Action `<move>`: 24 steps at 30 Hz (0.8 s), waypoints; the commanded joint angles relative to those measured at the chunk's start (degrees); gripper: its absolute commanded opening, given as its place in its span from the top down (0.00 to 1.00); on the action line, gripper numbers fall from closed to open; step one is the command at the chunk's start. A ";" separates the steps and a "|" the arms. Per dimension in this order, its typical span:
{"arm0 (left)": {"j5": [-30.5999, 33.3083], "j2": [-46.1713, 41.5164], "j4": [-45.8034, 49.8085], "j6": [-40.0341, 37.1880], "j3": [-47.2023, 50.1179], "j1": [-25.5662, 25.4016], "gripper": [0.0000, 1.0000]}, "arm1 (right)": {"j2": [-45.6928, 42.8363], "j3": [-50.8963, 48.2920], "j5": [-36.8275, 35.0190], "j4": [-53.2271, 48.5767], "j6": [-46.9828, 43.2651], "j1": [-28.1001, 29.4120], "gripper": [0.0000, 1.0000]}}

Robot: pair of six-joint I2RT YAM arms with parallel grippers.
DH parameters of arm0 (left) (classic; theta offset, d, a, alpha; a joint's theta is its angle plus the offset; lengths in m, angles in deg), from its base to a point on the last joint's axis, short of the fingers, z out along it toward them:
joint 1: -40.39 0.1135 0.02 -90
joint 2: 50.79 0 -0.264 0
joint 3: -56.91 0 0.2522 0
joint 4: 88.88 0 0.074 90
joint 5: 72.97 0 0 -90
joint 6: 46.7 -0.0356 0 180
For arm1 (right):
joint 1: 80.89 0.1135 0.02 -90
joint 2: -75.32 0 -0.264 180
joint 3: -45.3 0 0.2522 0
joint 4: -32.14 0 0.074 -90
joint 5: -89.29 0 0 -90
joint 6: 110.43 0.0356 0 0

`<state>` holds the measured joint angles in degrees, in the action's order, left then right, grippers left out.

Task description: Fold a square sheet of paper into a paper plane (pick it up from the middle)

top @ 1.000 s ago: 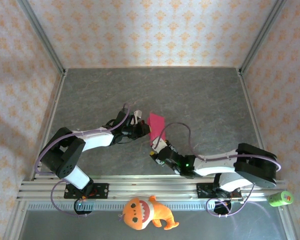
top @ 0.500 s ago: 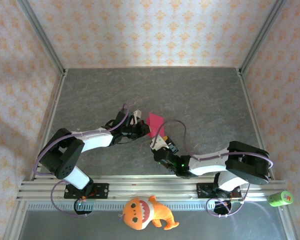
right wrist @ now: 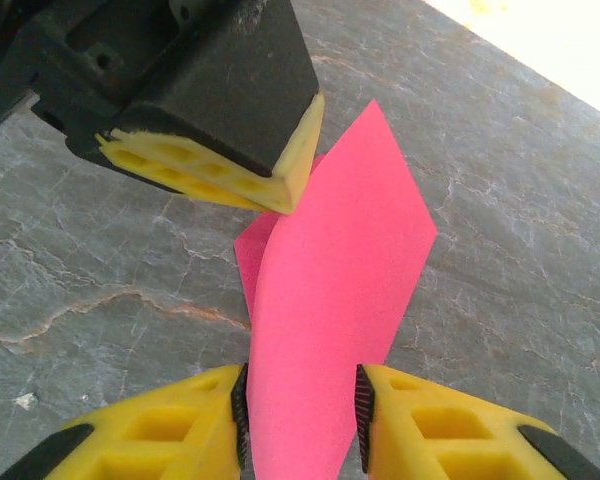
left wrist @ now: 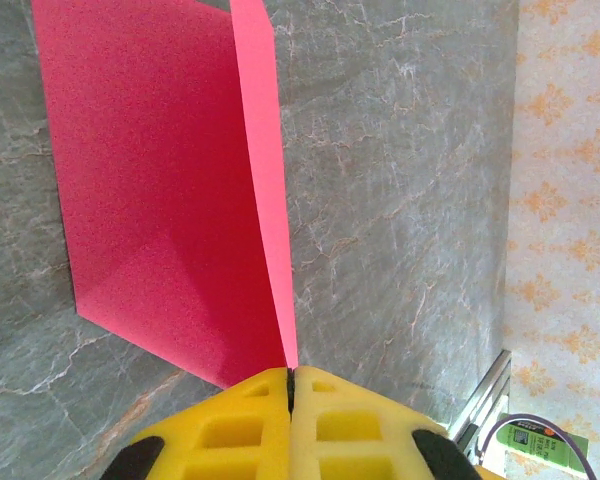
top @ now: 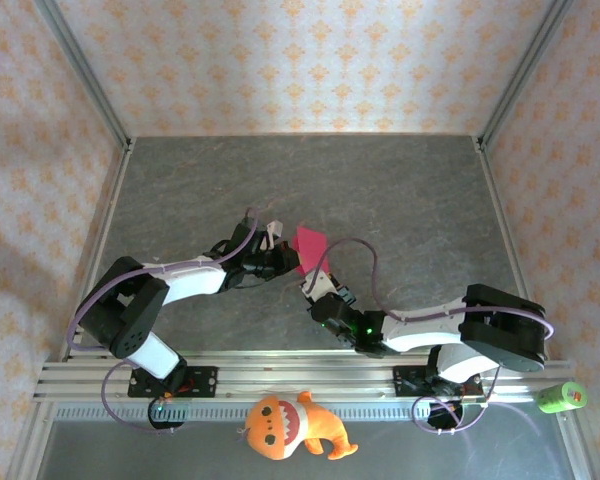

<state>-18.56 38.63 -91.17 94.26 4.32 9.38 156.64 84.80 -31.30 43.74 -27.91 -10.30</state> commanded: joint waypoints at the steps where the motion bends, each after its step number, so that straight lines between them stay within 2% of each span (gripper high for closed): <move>1: 0.46 -1.12 -1.08 -0.09 0.58 0.20 1.00 | 0.95 0.33 -0.35 0.12 1.41 0.31 0.65; 8: 0.61 -1.18 -0.81 -0.16 0.68 0.23 1.00 | 0.70 0.32 -0.62 0.03 1.49 0.32 0.67; 15: 0.72 -1.28 -0.61 -0.16 0.64 0.09 1.00 | 0.15 0.19 0.96 0.16 1.81 0.31 0.86; 20: 1.27 -1.55 0.19 -0.34 0.77 0.08 1.00 | -0.16 0.32 3.98 -0.25 2.60 0.34 0.94; 21: 1.52 -1.67 0.49 -0.47 0.86 0.07 0.99 | -0.46 0.43 5.35 -0.72 2.56 0.27 0.94; 22: 1.94 -1.86 0.89 -0.45 0.78 0.11 0.94 | -0.71 0.50 5.86 -1.11 2.90 0.26 0.96; 24: 2.90 -2.45 1.91 -0.60 0.91 0.13 0.80 | -1.60 0.65 8.14 -2.16 3.48 0.26 0.98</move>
<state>-17.93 38.46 -90.91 94.04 4.32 9.36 156.90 84.80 -26.27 43.41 -26.05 -10.30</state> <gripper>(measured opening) 0.162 0.043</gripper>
